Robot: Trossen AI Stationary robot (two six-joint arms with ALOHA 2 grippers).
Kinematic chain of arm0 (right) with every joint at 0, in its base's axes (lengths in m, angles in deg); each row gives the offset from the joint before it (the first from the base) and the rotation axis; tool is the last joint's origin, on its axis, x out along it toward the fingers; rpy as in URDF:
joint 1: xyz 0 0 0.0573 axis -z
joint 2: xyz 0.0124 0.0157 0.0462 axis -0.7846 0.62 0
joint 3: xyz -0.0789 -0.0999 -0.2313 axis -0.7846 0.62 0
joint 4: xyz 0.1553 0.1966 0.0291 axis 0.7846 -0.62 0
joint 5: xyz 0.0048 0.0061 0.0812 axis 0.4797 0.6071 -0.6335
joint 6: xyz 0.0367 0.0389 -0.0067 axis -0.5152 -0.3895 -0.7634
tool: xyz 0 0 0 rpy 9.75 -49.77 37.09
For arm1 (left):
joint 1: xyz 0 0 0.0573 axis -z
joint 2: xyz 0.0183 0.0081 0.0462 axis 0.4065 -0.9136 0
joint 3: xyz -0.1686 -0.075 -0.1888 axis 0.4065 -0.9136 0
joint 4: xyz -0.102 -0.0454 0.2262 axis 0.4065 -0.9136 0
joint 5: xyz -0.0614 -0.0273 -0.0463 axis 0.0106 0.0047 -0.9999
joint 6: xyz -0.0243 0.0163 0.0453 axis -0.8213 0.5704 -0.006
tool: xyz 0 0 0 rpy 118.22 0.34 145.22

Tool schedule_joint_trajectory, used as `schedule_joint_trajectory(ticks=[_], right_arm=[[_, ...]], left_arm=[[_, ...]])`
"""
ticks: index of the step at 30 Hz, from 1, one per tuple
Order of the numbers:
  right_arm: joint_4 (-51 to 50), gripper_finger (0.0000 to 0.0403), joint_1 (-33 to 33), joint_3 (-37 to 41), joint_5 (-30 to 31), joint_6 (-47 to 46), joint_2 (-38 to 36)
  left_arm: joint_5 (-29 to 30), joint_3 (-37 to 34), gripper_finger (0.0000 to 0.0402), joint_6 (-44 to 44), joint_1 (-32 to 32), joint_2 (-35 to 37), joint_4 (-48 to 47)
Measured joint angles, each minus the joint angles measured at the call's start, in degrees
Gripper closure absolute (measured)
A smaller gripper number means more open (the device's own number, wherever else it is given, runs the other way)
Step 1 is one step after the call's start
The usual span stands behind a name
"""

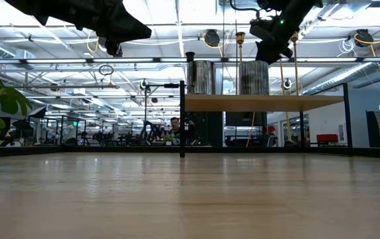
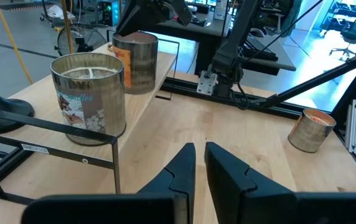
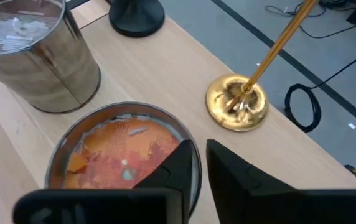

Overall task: Pick & Place candle stick holders
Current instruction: Put the top orange scented candle on the shelf, then put the orange scented candle on the shelf

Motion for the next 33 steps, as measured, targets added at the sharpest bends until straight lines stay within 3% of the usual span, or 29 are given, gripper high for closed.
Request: schedule_joint_trajectory(ticks=[10, 18, 25, 29, 33], right_arm=[[2.46, 0.031, 0.0, 0.0, 0.01, 2.7, -0.56], [-1.79, 0.0279, -2.73, 0.0, -0.03, 2.94, -7.5], [-14.4, 0.0277, -16.59, 0.0, -4.98, -4.24, -12.72], [-17.64, 0.0277, -27.89, 2.2, -7.26, -13.55, -12.68], [-17.9, 0.0277, -38.06, 7.47, -13.48, -25.48, -12.62]], left_arm=[[0.0, 0.0, 0.0362, 0.02, 0.01, 0.0, -0.01], [-0.02, 0.0, 0.0362, -0.07, 0.02, 0.0, -0.04], [-0.04, 0.0, 0.0362, -0.09, 0.0, 0.0, -0.04], [-0.02, 0.0, 0.0362, -0.26, 0.0, 0.0, -0.03], [-0.02, 0.0, 0.0362, -1.36, 0.01, 0.0, -0.03]])
